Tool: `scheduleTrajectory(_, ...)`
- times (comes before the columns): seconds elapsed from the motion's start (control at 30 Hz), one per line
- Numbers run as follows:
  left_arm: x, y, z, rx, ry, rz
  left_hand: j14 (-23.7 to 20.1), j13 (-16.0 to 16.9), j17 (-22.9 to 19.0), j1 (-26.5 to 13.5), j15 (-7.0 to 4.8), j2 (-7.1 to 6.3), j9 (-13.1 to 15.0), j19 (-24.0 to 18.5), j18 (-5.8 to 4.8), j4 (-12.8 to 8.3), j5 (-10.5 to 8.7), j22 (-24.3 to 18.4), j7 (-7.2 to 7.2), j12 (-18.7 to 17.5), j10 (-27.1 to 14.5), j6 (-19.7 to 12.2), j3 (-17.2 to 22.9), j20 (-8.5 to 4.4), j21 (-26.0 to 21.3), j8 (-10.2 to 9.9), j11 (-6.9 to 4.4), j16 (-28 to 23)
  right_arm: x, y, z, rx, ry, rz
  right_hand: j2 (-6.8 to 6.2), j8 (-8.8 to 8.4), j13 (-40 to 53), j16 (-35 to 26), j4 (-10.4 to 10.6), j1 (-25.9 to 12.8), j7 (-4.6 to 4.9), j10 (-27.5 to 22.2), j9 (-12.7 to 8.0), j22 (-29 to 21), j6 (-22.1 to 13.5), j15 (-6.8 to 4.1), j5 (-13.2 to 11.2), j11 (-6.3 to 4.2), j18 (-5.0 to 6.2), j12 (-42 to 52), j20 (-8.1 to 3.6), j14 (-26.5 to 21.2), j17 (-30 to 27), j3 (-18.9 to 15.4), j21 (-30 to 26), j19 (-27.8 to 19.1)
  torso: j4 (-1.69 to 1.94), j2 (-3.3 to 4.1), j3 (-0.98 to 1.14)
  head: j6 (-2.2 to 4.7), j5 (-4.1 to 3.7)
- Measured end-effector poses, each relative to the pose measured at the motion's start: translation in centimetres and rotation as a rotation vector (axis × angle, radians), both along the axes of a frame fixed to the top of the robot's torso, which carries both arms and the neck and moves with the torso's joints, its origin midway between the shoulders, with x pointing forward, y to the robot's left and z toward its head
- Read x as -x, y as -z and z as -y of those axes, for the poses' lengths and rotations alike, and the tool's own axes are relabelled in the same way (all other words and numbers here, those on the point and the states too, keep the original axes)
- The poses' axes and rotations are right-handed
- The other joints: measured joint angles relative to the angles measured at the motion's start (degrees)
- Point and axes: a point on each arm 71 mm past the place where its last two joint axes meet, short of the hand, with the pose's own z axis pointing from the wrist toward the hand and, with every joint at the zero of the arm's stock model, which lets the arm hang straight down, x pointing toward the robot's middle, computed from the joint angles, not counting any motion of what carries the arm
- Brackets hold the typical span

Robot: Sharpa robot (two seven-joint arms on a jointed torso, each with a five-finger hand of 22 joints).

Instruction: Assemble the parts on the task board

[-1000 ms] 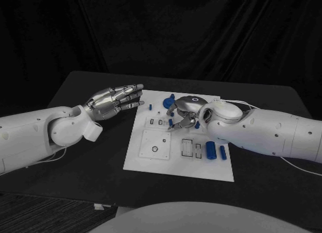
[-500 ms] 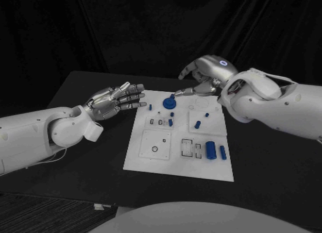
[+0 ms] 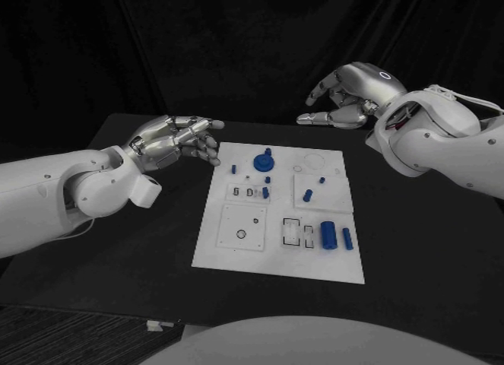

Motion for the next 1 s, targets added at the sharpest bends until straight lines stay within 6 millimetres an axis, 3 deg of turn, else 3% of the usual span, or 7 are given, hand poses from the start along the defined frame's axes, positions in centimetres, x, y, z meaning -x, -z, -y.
scheduleTrajectory(0.1, -0.5, -1.3, 0.2, -0.043, 0.002, 0.04, 5.41, 4.95, 5.21, -0.02, -2.99, 0.02, 0.02, 3.97, -0.01, 0.05, 0.16, 3.53, 0.97, 5.13, 6.02, 2.8, -0.03, -3.18, 5.49, 0.01, -2.98, 7.69, 0.0, 0.3, 0.1, -0.002, 0.007, -0.026, 1.03, 0.34, 0.0, 0.0, -0.3, 1.03, 0.0, 0.0, 0.28, 0.0, 0.0, 0.0, 1.21, 0.0, 0.0, 0.0, 0.0, 0.0, 0.0, 2.51, 0.0, 0.0, -0.15, -0.11, 0.25, 0.0, 0.21)
scheduleTrajectory(0.2, -1.2, -2.7, 0.4, -0.123, 0.015, 0.093, 12.47, 38.6, 31.97, -0.2, -4.41, 0.2, 0.01, 4.42, -0.01, 0.05, -0.76, 12.63, 0.88, 21.06, 18.08, 4.95, -0.05, -4.86, 16.41, 0.77, -3.75, 25.14, 0.1, 0.7, 0.3, -0.005, 0.016, -0.049, 1.13, 0.38, 0.0, 0.0, -0.3, 0.99, 0.0, 0.0, 0.34, 0.0, 0.0, 0.0, 2.87, 0.01, 0.0, 0.0, 0.0, 0.0, 0.0, 2.51, 0.0, 0.0, -0.43, -0.13, 0.69, 0.0, 0.64)
scheduleTrajectory(0.3, -1.8, -4.0, 0.9, -0.248, 0.044, 0.16, 23.58, 54.6, 54.28, -0.95, -4.44, 0.94, 0.02, 2.96, -0.01, -0.05, -2.33, 15.66, 1.03, 24.8, 28.06, 6.11, -1.18, -4.86, 20.94, 1.56, -2.88, 34.6, 0.1, 1.3, 0.5, -0.008, 0.027, -0.072, 2.38, 0.38, 0.0, 0.0, -0.3, 2.24, 0.0, 0.28, 0.5, 0.0, -0.01, 0.01, 4.54, 0.31, 0.0, 0.0, 0.0, 0.0, 0.0, 2.51, 0.0, 0.0, -0.75, -0.13, 1.12, 0.0, 0.88)
scheduleTrajectory(0.43, -2.2, -4.9, 1.6, -0.438, 0.087, 0.227, 34.73, 56.41, 63.02, -2.19, -4.4, 2.09, 0.24, 8.08, -4.95, -0.18, -6.92, 35.32, 1.06, 24.85, 31.6, 7.54, -4.83, -4.53, 34.53, 2.01, -2.65, 41.1, 0.2, 2.0, 0.6, -0.012, 0.035, -0.098, 2.38, 0.38, 0.0, 0.0, -0.31, 2.24, 0.0, 0.29, 0.72, 0.0, -0.01, 0.01, 4.76, 0.31, 0.0, 0.0, 0.0, -0.01, 0.0, 2.51, 0.0, 0.0, -1.13, -0.09, 1.79, 0.0, 1.01)
scheduleTrajectory(0.47, -2.3, -5.0, 1.8, -0.489, 0.096, 0.239, 34.71, 56.53, 63.02, -4.09, -4.43, 2.71, 1.32, 17.01, -5.0, 0.05, -10.36, 56.18, 1.06, 25.27, 31.86, 7.56, -6.22, -4.87, 42.88, 3.11, -2.65, 41.09, 0.2, 2.1, 0.6, -0.013, 0.036, -0.105, 2.53, 0.68, 0.0, 0.0, -0.31, 2.41, 0.0, 0.29, 0.81, 0.0, -0.01, 0.01, 4.76, 0.31, 0.0, 0.0, 0.01, -0.01, 0.0, 2.51, 0.0, 0.0, -1.33, -0.07, 2.04, 0.0, 1.08)
scheduleTrajectory(0.53, -2.5, -5.4, 2.5, -0.609, 0.118, 0.261, 34.71, 57.31, 63.02, -7.0, -4.43, 3.27, 1.88, 26.39, -9.12, 0.28, -14.59, 58.78, 1.05, 25.98, 32.53, 7.56, -7.06, -4.69, 48.83, 4.32, -2.71, 41.09, 0.5, 2.5, 0.6, -0.018, 0.036, -0.122, 3.69, 0.88, 0.0, 0.0, -0.31, 3.62, 0.0, 0.29, 0.86, 0.0, -0.01, 0.5, 4.77, 0.31, 0.0, 0.0, 0.01, -0.49, 0.0, 2.51, 0.0, 0.01, -1.61, -0.04, 2.36, 0.0, 1.11)
scheduleTrajectory(1.0, -4.7, -6.6, 9.0, -1.233, 0.239, 0.209, 35.22, 57.31, 63.02, -15.54, -6.84, 5.19, 17.17, 33.09, -9.4, 0.27, -11.16, 58.79, -3.16, 26.88, 35.25, 14.44, -7.07, -6.96, 54.34, 17.53, -5.53, 41.09, 1.3, 3.9, 0.0, -0.023, 0.034, -0.203, 3.41, 0.88, 0.0, 0.0, -0.31, 3.92, 0.01, 0.29, 1.06, 0.0, -0.01, 0.5, 5.65, 0.33, 0.0, 0.0, 0.02, -0.49, 0.0, 2.51, -0.01, 0.01, -4.07, 0.08, 4.56, 0.0, 3.46)
